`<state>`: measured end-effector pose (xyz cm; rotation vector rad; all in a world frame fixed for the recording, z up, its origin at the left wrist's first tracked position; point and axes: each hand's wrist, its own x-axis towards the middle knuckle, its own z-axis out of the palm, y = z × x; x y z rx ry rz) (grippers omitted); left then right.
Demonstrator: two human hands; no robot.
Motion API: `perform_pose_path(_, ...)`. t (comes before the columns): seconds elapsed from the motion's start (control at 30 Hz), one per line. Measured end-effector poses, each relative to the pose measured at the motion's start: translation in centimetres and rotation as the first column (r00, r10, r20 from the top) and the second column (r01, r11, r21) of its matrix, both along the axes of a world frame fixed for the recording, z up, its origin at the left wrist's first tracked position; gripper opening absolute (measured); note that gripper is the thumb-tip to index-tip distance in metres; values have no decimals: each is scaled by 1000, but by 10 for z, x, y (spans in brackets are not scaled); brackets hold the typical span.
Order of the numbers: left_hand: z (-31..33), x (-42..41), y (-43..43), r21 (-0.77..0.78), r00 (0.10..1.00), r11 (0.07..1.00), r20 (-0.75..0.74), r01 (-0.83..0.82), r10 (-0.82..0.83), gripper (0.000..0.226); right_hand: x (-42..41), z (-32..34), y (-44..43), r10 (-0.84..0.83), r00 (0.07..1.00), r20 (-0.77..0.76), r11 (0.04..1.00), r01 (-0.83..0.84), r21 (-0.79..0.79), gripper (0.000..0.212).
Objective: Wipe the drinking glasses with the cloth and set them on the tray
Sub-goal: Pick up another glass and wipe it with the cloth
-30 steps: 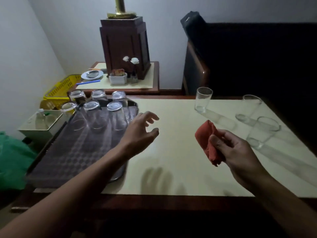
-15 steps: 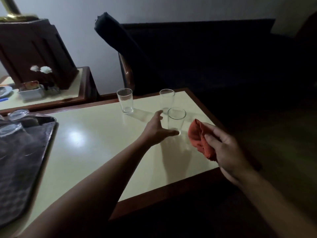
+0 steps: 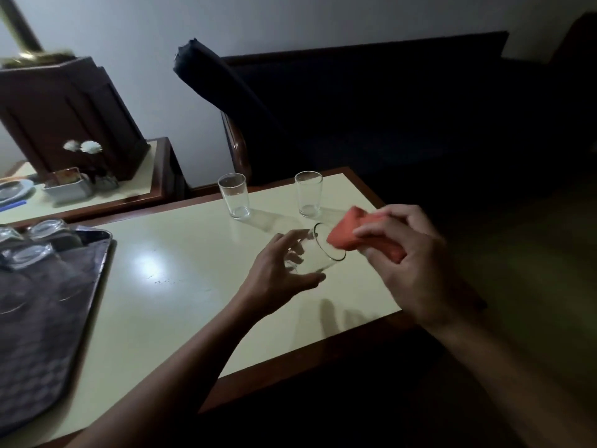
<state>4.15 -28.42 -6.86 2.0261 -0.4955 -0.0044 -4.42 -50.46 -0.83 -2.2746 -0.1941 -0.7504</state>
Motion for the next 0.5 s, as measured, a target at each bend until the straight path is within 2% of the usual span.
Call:
perform_pose_path(0.07, 16, -19, 25, 13, 1000, 1000, 21, 21, -21, 72, -2, 9, 20, 204, 979, 24, 967, -197, -159, 21)
perform_pose_path(0.1, 23, -28, 40, 33, 999, 999, 40, 22, -23, 75, -6, 13, 32, 309, 951, -7, 935, -305, -179, 23)
perform_pose_path(0.17, 38, -46, 71, 97, 996, 995, 88, 10, -19, 77, -16, 23, 53, 437, 884, -165, 894, -448, -31, 40)
perform_pose_path(0.23, 49, -63, 102, 130, 995, 991, 99, -25, 12, 76, -25, 27, 70, 524, 794, -308, 850, -508, 136, 54)
perform_pose_path(0.27, 54, -72, 116, 112, 996, 992, 74, -49, 41, 73, -28, 26, 79, 537, 788, -302, 842, -520, 143, 54)
perform_pose_path(0.37, 73, -99, 151, 30, 995, 994, -15, -102, 102, 61, -35, 27, 104, 481, 867, -127, 877, -475, 78, 43)
perform_pose_path(0.43, 85, -119, 171, -115, 988, 988, -126, -103, 89, 56, -41, 33, 118, 425, 904, -52, 905, -423, 49, 39)
perform_pose_path(0.5, 95, -138, 187, -264, 966, 957, -253, -118, 50, 57, -49, 41, 133, 452, 892, -2, 892, -452, -10, 32)
